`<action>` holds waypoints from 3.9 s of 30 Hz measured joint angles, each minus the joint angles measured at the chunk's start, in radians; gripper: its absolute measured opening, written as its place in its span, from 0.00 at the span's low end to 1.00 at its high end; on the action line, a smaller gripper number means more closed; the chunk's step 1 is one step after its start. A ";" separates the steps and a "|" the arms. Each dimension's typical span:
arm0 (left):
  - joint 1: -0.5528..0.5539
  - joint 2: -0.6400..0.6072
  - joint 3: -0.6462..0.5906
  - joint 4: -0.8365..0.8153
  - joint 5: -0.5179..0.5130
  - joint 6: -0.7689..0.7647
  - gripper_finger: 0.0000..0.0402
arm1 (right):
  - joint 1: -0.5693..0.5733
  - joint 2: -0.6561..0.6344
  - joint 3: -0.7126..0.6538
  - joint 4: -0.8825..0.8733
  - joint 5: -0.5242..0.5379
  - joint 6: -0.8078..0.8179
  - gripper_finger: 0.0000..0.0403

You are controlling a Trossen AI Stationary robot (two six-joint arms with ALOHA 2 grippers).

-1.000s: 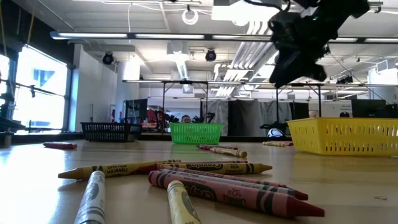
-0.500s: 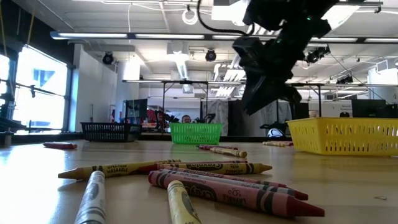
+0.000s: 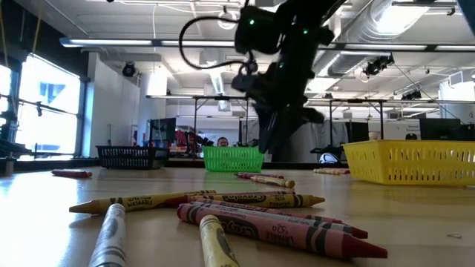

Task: Sort crayons
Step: Put the gray crayon into the black basket

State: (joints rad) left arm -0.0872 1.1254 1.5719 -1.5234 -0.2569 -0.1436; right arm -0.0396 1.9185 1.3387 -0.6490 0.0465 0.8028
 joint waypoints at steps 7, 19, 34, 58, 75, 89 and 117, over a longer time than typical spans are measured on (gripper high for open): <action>0.000 -0.061 0.000 0.000 0.000 0.001 0.23 | -0.008 0.101 0.044 -0.010 -0.040 -0.008 0.18; 0.000 -0.109 0.000 0.005 -0.001 0.042 0.23 | -0.016 0.112 0.049 -0.016 -0.001 0.000 0.18; 0.000 -0.105 0.000 0.006 -0.027 0.051 0.23 | -0.032 0.110 0.048 0.032 -0.066 0.008 0.18; 0.000 -0.105 0.000 0.010 -0.027 0.041 0.23 | -0.025 0.142 0.051 0.028 -0.003 0.059 0.18; 0.000 -0.105 0.000 -0.003 -0.027 0.041 0.23 | -0.039 0.157 0.149 0.020 0.001 0.048 0.03; 0.000 -0.105 0.000 -0.002 -0.027 0.043 0.23 | -0.181 0.150 0.523 0.296 0.058 -0.254 0.01; 0.000 -0.105 0.000 0.026 -0.027 0.042 0.23 | -0.282 0.480 0.552 0.950 0.037 -0.192 0.02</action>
State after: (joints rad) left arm -0.0868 1.0206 1.5723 -1.4974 -0.2838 -0.1013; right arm -0.3211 2.3981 1.8912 0.3006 0.0835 0.6113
